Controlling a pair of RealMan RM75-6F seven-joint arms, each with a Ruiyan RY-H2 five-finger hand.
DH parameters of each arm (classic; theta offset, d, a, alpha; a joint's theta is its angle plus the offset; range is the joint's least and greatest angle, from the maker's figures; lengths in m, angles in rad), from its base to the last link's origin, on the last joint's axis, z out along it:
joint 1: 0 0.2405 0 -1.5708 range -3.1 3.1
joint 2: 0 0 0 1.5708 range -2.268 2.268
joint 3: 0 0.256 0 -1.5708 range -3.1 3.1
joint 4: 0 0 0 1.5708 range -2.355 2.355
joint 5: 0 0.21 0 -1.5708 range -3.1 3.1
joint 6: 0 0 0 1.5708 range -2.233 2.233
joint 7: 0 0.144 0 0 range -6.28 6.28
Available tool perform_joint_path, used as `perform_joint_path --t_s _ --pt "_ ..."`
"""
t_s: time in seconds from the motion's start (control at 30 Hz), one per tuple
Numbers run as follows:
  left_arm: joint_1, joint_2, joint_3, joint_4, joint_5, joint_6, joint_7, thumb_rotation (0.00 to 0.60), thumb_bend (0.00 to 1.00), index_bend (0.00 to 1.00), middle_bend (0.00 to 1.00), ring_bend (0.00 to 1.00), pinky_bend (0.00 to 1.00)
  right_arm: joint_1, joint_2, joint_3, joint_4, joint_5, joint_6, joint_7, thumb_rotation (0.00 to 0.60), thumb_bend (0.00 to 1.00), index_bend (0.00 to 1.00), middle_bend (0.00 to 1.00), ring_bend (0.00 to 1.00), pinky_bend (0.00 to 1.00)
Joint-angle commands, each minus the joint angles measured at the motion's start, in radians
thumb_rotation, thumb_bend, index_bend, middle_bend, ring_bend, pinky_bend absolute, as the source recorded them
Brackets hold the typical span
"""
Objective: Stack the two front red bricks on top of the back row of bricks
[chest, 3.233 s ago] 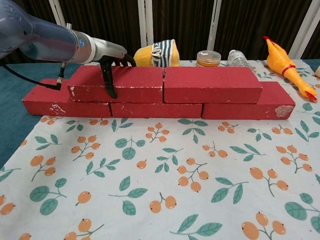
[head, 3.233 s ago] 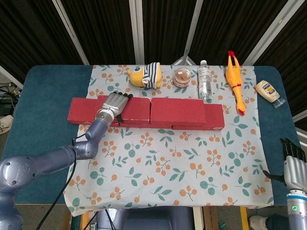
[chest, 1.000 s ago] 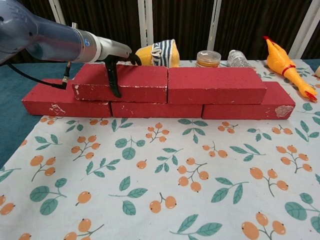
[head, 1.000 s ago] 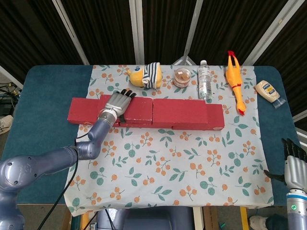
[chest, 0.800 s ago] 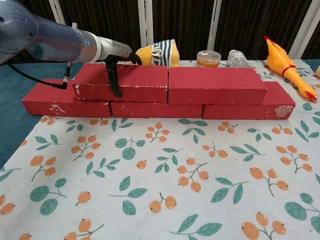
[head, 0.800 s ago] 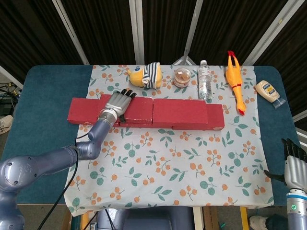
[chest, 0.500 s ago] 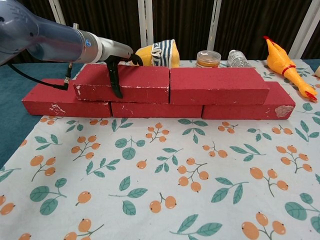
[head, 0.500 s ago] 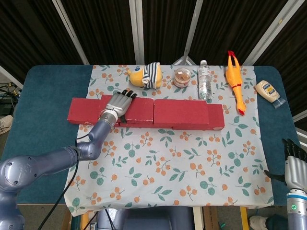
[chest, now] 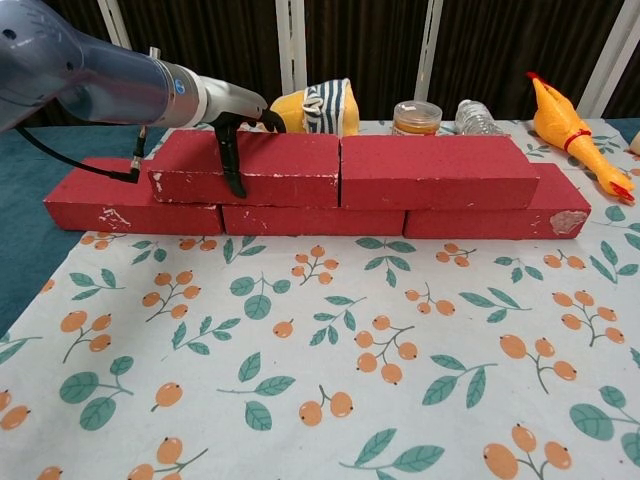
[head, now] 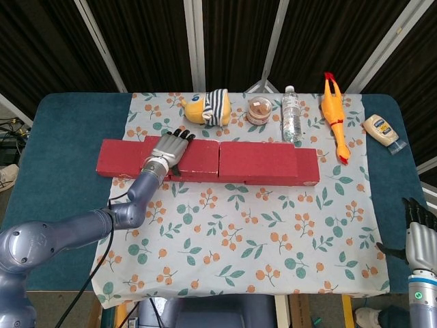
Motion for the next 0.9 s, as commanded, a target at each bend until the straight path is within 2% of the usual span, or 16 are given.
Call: perform_joint_path --t_s 0.03,0.9 --pt "-0.001 -0.001 0.0 0.002 -0.006 0.004 0.003 0.6 0.0 0.04 0.0 0.0 0.15 0.0 0.0 0.0 0.0 0.001 -0.001 0.0 0.6 0.11 0.0 0.0 0.0 0.0" --pt "-0.011 0.011 -0.01 -0.029 -0.039 0.026 0.029 0.6 0.0 0.03 0.0 0.0 0.14 0.003 -0.001 0.003 -0.005 0.016 -0.002 -0.012 0.6 0.11 0.0 0.0 0.0 0.0"
